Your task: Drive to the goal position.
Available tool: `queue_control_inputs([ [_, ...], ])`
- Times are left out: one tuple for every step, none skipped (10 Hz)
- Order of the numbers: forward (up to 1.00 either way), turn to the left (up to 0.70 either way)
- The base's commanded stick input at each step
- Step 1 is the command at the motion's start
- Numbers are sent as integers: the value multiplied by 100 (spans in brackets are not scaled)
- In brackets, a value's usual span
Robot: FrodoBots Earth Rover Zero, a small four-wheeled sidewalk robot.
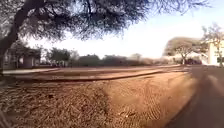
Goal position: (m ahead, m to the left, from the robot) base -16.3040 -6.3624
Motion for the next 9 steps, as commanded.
queue_control_inputs([
  [100,0],
  [100,0],
  [100,0],
  [100,0],
  [100,0],
  [100,0],
  [100,0],
  [100,0],
  [100,0],
])
